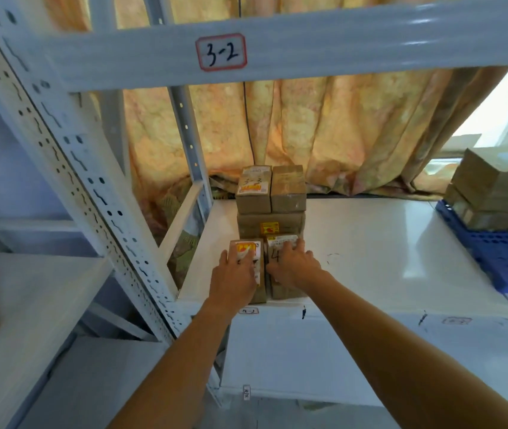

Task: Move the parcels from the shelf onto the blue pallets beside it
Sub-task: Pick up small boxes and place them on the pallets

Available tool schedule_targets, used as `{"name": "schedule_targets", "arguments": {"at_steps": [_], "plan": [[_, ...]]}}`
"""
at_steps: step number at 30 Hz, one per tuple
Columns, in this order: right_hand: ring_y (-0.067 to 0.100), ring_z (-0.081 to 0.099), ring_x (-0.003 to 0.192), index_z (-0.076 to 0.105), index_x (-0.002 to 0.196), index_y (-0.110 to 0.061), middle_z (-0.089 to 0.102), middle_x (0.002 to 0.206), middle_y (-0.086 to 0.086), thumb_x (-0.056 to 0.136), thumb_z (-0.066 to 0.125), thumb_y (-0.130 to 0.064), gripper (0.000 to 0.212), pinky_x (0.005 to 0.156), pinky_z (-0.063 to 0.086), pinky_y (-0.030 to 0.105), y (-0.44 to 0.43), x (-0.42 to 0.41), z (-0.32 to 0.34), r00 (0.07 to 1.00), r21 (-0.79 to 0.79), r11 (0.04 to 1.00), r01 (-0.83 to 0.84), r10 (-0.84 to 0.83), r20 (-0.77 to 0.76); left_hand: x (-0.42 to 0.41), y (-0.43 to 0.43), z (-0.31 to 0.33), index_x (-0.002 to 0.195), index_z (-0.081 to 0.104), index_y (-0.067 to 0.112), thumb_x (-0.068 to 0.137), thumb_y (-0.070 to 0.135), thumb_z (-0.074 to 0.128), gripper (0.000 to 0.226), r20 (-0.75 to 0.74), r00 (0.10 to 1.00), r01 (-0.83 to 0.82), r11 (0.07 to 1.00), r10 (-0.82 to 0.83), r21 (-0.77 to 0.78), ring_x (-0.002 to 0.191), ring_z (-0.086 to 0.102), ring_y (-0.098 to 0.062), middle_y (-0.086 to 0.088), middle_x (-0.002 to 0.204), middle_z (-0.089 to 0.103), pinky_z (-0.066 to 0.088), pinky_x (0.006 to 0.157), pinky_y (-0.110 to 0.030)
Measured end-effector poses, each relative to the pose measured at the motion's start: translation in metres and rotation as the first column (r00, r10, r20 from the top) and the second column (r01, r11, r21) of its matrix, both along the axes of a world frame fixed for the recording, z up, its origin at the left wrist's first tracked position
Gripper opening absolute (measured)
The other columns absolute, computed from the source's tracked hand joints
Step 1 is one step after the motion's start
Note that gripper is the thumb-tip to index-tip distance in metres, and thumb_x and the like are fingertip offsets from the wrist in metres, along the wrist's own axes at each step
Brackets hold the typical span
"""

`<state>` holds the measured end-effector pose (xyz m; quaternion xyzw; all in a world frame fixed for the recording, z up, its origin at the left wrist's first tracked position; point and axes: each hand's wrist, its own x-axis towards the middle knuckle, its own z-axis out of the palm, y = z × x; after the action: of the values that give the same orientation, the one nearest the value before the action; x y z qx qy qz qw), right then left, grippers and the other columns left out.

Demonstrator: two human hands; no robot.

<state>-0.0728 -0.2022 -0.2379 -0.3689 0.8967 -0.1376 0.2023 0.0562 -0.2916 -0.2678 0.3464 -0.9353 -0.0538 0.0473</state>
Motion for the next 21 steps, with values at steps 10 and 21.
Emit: {"name": "schedule_targets", "arguments": {"at_steps": [10, 21], "plan": [[0.043, 0.031, 0.139, 0.014, 0.156, -0.010, 0.011, 0.160, 0.015, 0.088, 0.057, -0.059, 0.094, 0.112, 0.033, 0.052, -0.002, -0.005, 0.005, 0.998, 0.008, 0.998, 0.058, -0.058, 0.000, 0.001, -0.020, 0.007, 0.159, 0.019, 0.027, 0.107, 0.039, 0.037, 0.056, 0.007, 0.996, -0.085, 0.993, 0.084, 0.081, 0.152, 0.015, -0.037, -0.011, 0.168, 0.008, 0.028, 0.117, -0.052], [0.044, 0.038, 0.135, 0.017, 0.154, -0.009, 0.016, 0.158, 0.017, 0.087, 0.055, -0.065, 0.095, 0.105, 0.038, 0.049, 0.002, -0.021, 0.004, 0.993, -0.014, 0.999, 0.048, -0.050, -0.108, 0.005, -0.034, 0.017, 0.159, 0.021, 0.029, 0.107, 0.045, 0.027, 0.054, -0.014, 0.996, -0.082, 0.986, 0.085, 0.143, 0.151, 0.020, -0.038, -0.013, 0.166, 0.015, 0.027, 0.118, -0.053]]}}
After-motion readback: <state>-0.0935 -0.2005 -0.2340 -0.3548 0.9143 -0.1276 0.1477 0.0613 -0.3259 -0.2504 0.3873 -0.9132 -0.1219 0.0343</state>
